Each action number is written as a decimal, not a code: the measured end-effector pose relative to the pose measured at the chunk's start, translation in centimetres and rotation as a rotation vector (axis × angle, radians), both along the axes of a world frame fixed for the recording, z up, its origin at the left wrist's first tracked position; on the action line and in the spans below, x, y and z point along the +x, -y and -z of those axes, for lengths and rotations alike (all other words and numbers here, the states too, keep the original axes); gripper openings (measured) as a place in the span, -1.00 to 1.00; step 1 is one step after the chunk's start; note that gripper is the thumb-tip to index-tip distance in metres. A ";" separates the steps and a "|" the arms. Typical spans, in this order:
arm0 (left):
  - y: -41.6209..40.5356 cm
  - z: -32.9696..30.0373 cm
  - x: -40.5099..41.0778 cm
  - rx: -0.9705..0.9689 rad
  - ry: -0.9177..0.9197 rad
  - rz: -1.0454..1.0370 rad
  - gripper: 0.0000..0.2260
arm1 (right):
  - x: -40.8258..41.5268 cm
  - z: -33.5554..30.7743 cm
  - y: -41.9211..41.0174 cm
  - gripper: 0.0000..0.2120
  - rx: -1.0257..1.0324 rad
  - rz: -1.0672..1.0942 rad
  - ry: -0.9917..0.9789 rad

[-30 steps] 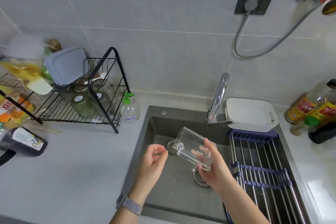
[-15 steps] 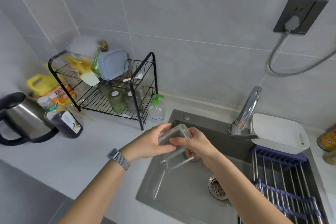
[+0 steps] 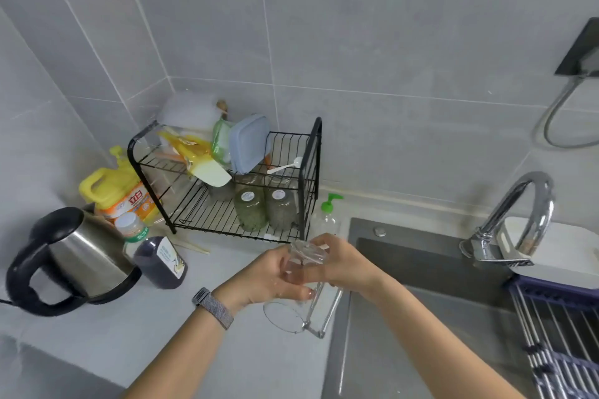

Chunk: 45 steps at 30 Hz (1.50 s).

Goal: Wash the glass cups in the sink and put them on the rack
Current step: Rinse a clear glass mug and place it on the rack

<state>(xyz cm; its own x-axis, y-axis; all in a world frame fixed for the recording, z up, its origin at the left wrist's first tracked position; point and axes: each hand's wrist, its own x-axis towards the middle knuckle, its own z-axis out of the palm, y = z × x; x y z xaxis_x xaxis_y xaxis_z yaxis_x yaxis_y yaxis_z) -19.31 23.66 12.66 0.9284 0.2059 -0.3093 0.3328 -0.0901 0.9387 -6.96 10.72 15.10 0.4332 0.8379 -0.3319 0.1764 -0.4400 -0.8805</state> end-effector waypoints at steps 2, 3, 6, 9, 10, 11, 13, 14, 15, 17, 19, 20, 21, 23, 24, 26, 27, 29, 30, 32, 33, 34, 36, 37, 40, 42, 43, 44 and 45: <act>-1.5 -0.1 -1.1 -0.020 0.020 -0.032 -0.50 | -1.1 -0.1 -1.7 -0.65 0.013 0.013 -0.001; -2.1 -0.1 -1.7 -0.020 0.013 -0.063 -0.53 | -1.6 -0.1 -2.3 -0.65 0.034 0.042 0.017; -3.6 0.4 -2.8 -0.035 -0.037 -0.201 -0.39 | -2.6 -0.1 -4.0 -0.65 0.107 0.168 0.131; -4.8 1.8 -3.3 -0.064 -0.026 -0.335 -0.33 | -3.1 0.7 -5.3 -0.72 0.174 0.244 0.079; -5.1 2.1 -3.3 -0.071 -0.011 -0.369 -0.36 | -3.2 1.2 -5.7 -0.73 0.180 0.272 0.076; -5.4 2.4 -3.4 -0.075 0.013 -0.396 -0.40 | -3.2 1.8 -6.0 -0.75 0.175 0.297 0.079; -6.0 3.4 -3.4 -0.091 0.055 -0.474 -0.47 | -3.3 3.0 -6.2 -0.76 0.155 0.334 0.027; -6.4 3.9 -3.5 -0.094 0.070 -0.521 -0.48 | -3.3 3.6 -6.2 -0.78 0.138 0.337 -0.008; -6.8 4.4 -3.6 -0.087 0.084 -0.562 -0.44 | -3.3 4.1 -6.1 -0.81 0.120 0.330 -0.032; -7.8 5.5 -3.5 -0.045 0.092 -0.639 -0.30 | -3.3 5.0 -6.0 -0.90 0.090 0.321 -0.057; -9.0 6.6 -3.4 0.028 0.089 -0.725 -0.24 | -3.2 6.0 -6.0 -0.86 0.068 0.319 -0.081; -9.8 7.3 -3.3 0.054 0.094 -0.774 -0.23 | -3.2 6.5 -6.1 -0.80 0.045 0.313 -0.089; -10.5 7.8 -3.3 0.073 0.104 -0.823 -0.23 | -3.2 7.0 -6.2 -0.77 0.009 0.294 -0.086; -11.7 8.5 -3.1 0.118 0.116 -0.928 -0.24 | -3.3 7.8 -6.4 -0.77 -0.050 0.246 -0.075; -12.1 8.3 -2.9 0.143 0.109 -0.977 -0.26 | -3.2 8.1 -6.5 -0.79 -0.072 0.226 -0.066; -13.1 8.2 -2.4 0.203 0.103 -1.043 -0.30 | -3.0 8.6 -6.8 -0.81 -0.105 0.197 -0.038; -13.6 8.1 -2.0 0.225 0.104 -1.066 -0.32 | -2.7 8.7 -7.0 -0.82 -0.124 0.184 -0.026; -15.0 8.5 -1.3 0.232 0.093 -1.112 -0.30 | -2.4 8.9 -7.4 -0.85 -0.159 0.160 -0.015; -15.8 8.8 -0.9 0.230 0.085 -1.129 -0.27 | -2.2 9.0 -7.6 -0.86 -0.175 0.154 -0.013; -17.3 9.3 -0.2 0.231 0.078 -1.147 -0.23 | -1.7 9.3 -8.0 -0.85 -0.202 0.140 0.012; -17.9 9.5 0.2 0.240 0.076 -1.153 -0.24 | -1.5 9.3 -8.1 -0.84 -0.212 0.126 0.054; -18.3 9.5 0.5 0.246 0.079 -1.163 -0.25 | -1.4 9.4 -8.2 -0.83 -0.222 0.106 0.108; -19.5 9.7 1.4 0.252 0.099 -1.175 -0.26 | -1.0 9.6 -8.5 -0.86 -0.238 0.067 0.203; -20.0 9.6 1.8 0.242 0.119 -1.177 -0.25 | -0.8 9.7 -8.6 -0.87 -0.243 0.048 0.237; -21.5 10.2 3.1 0.216 0.172 -1.198 -0.23 | -0.2 10.1 -8.7 -0.84 -0.251 0.024 0.286; -22.4 10.6 3.8 0.187 0.193 -1.217 -0.23 | 0.2 10.3 -8.8 -0.82 -0.257 0.025 0.281; -23.0 11.0 4.1 0.179 0.201 -1.223 -0.24 | 0.5 10.3 -8.8 -0.84 -0.259 0.027 0.274; -23.7 11.5 4.5 0.166 0.211 -1.229 -0.25 | 0.6 10.4 -8.8 -0.85 -0.260 0.031 0.266; -24.3 12.0 4.8 0.153 0.223 -1.235 -0.26 | 0.8 10.6 -8.9 -0.86 -0.260 0.036 0.258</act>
